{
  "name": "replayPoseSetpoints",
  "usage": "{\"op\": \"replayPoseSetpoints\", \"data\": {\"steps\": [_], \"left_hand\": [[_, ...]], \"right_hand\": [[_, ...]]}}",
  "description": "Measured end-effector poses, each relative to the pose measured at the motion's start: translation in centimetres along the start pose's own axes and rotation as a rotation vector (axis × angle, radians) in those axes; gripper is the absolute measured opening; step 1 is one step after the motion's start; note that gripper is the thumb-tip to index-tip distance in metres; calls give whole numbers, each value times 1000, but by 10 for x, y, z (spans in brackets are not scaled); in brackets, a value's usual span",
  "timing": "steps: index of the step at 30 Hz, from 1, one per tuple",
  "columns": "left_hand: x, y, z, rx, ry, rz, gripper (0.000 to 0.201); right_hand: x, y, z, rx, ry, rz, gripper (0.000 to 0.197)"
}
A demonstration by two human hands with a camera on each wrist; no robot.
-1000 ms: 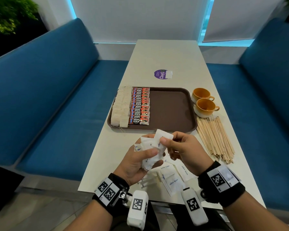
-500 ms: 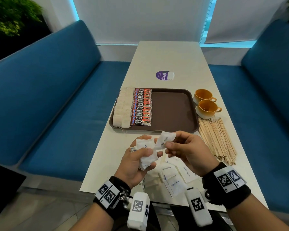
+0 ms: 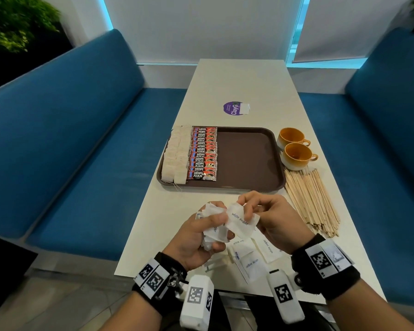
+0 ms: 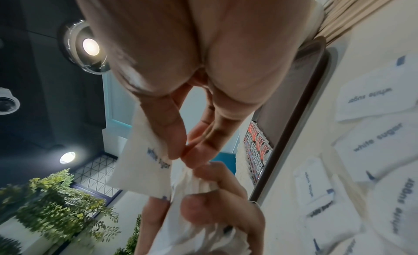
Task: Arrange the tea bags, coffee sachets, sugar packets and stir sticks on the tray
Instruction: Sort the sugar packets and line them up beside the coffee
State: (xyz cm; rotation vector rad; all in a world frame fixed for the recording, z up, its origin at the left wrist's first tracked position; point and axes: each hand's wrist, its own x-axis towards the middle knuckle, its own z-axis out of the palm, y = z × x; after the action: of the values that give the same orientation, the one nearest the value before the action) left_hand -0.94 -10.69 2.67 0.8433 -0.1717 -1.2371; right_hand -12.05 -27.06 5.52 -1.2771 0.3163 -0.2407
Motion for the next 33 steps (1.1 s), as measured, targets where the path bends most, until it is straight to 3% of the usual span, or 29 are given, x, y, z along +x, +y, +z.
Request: {"op": "replayPoseSetpoints", "data": {"steps": [4,7,9,14,17,28,33], "left_hand": [[0,0,1,23,2,62,31],[3,2,2,38,75,151,28],[5,4,3,36,126,205,24],[6,4,2,25,169,253,18],[7,2,3,30,180,247,20],[4,8,3,140,198,71,39],[5,9,8,133,261,59,32]], "right_hand": [[1,-2,0,-16,13,21,36],[0,-4,0,130,36,69,16],[0,-5,1,176,34,85,23],[3,1,6,45,192,-23,20],[4,-1,7,-42,256,-60,6],[0,-5,-1,-342,152,-88,29],[0,-5,-2,-372,134,-119,38]]}}
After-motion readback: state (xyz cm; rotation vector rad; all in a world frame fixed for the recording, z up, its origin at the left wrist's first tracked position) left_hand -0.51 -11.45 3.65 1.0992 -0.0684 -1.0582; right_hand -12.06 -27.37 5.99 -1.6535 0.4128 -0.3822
